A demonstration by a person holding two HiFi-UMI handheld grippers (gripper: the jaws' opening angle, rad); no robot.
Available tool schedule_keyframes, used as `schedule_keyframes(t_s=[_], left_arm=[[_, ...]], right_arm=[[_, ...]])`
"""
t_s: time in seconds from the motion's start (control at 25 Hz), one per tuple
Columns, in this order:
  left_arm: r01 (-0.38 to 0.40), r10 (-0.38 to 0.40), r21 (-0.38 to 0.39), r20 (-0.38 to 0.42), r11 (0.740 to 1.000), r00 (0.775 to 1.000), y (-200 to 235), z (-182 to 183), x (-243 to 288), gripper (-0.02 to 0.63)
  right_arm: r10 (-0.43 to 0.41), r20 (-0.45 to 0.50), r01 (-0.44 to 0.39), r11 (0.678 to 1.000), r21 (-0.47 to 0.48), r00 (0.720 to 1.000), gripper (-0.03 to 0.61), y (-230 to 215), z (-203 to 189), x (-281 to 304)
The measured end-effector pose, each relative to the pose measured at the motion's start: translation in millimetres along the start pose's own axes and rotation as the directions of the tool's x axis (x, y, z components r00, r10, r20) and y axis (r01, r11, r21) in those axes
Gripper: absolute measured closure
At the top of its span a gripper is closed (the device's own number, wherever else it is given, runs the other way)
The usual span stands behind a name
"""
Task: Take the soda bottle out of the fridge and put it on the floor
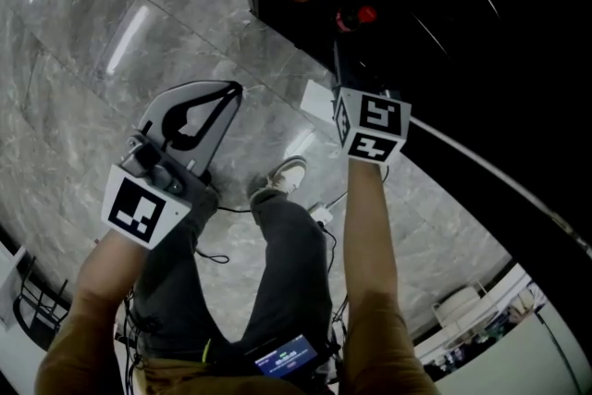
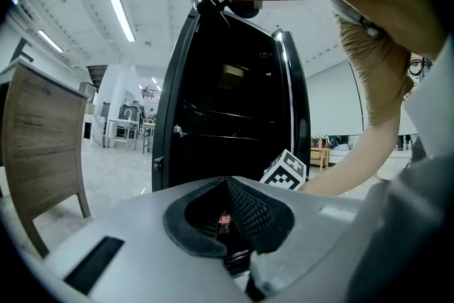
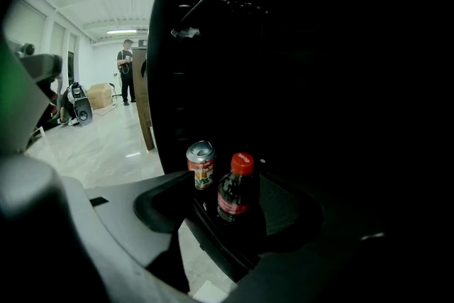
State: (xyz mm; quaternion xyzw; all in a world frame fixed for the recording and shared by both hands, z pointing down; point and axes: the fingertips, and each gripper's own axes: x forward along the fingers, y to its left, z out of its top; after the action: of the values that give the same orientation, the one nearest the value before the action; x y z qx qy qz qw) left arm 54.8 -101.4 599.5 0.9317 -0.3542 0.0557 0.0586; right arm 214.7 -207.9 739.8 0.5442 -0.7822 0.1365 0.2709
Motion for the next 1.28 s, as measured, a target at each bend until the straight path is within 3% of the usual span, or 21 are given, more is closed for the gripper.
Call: schedule_keyframes(t_s=[0.56,0.92,1.28], left_arm=[[0.018,-0.018,0.028,0.004,0.999,1.0,10.1,-36.1,16.1,0.62],[0.064,-0.066,0.058,0.036,0.996,0.997,14.0,-54.7,20.2,0.618],[0.04,-0.043,0.063,0.047,0.997,0.998,33.4,-70.3,20.8,0.618]], right_arm=[[0.018,-0.02,-0.018,1.0,0.008,1.0,0.261,-17.4,-29.7,54.6],[0.032,0.005,-0.032,0.999,-0.007,0.999,0.259,-16.2,-33.7,80.3],[0.025,0.022,-0.024,0.998,-0.05,0.999,0.27,-16.9,-30.3,90.4]])
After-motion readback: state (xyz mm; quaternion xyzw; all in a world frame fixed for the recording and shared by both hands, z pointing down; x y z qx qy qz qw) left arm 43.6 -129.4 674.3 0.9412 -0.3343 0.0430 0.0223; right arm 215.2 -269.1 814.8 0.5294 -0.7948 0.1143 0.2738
